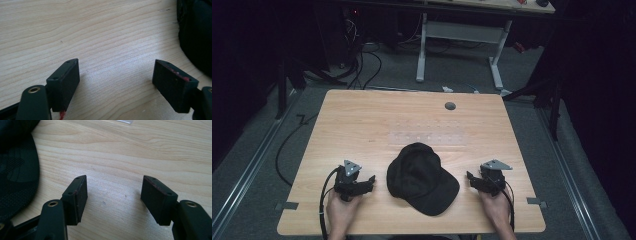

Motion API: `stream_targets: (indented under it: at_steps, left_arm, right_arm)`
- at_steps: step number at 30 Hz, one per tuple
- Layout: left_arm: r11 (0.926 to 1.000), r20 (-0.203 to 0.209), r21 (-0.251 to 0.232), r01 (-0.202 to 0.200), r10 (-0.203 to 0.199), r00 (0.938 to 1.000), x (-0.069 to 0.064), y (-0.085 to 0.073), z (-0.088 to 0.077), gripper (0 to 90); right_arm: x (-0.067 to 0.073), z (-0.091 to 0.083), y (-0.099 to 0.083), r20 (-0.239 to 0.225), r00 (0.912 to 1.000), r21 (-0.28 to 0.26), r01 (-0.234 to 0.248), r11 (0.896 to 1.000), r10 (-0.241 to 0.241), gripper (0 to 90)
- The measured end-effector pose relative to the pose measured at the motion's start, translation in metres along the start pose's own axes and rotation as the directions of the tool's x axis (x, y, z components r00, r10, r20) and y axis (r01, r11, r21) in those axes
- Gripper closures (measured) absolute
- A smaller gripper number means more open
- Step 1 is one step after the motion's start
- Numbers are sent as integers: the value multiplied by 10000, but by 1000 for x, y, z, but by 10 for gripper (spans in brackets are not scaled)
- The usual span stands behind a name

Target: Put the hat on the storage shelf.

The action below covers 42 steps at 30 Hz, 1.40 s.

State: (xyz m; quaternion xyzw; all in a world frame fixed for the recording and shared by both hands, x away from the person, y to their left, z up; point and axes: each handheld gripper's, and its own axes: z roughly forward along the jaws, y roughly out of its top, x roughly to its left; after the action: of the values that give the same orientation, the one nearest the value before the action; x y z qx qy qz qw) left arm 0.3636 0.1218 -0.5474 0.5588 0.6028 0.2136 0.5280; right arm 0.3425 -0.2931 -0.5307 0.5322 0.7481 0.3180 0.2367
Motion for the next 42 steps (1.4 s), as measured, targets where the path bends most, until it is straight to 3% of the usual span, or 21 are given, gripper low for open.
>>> stream_targets:
  at_steps: [6, 11, 15, 18, 26, 32, 34, 35, 37, 38, 42]
  left_arm:
    - [10000, 28, 4, 26, -26, 10000, 1, 0, 0, 219]
    - [10000, 32, -2, 57, -57, 10000, 1, 1, 0, 220]
    - [10000, 37, 1, 74, -74, 10000, 1, 1, 0, 220]
    - [10000, 32, -4, 55, -55, 10000, 1, 1, 0, 220]
    - [9999, 45, -7, 100, -100, 9999, 1, 1, 0, 220]
    - [9999, 68, -7, 157, -157, 9999, 1, 1, 0, 220]
    - [9998, 85, 7, 212, -212, 9997, 2, 2, -1, 221]
    - [9998, 84, -9, 209, -209, 9997, 1, 2, -1, 221]
    - [9998, 75, -3, 186, -186, 9998, 1, 2, 0, 222]
    - [9998, 66, -34, 202, -201, 9998, 1, 1, 0, 222]
    - [9998, 62, -31, 183, -183, 9998, 1, 1, 0, 223]
  right_arm:
    - [3, -1, -1, -217, 9993, -108, 296, 9995, -299, 446]
    - [3, -7, 7, -668, 9978, -382, 20, 9993, -45, 444]
    - [5, -12, 18, -940, 9955, -645, 66, 9979, -127, 432]
    - [11, -10, 36, -1469, 9878, -503, 445, 9977, -515, 429]
    - [22, -5, 62, -2022, 9749, -253, 904, 9956, -937, 437]
    - [39, 0, 83, -2876, 9497, -561, 1127, 9920, -1242, 438]
    - [42, 1, 86, -2951, 9453, -567, 1278, 9902, -1389, 439]
    - [48, 3, 92, -3103, 9370, -620, 1487, 9869, -1606, 440]
    - [50, 4, 94, -3154, 9349, -630, 1502, 9867, -1624, 440]
    - [54, 7, 100, -3338, 9278, -643, 1539, 9860, -1666, 439]
    - [62, 10, 109, -3600, 9154, -745, 1641, 9836, -1799, 430]
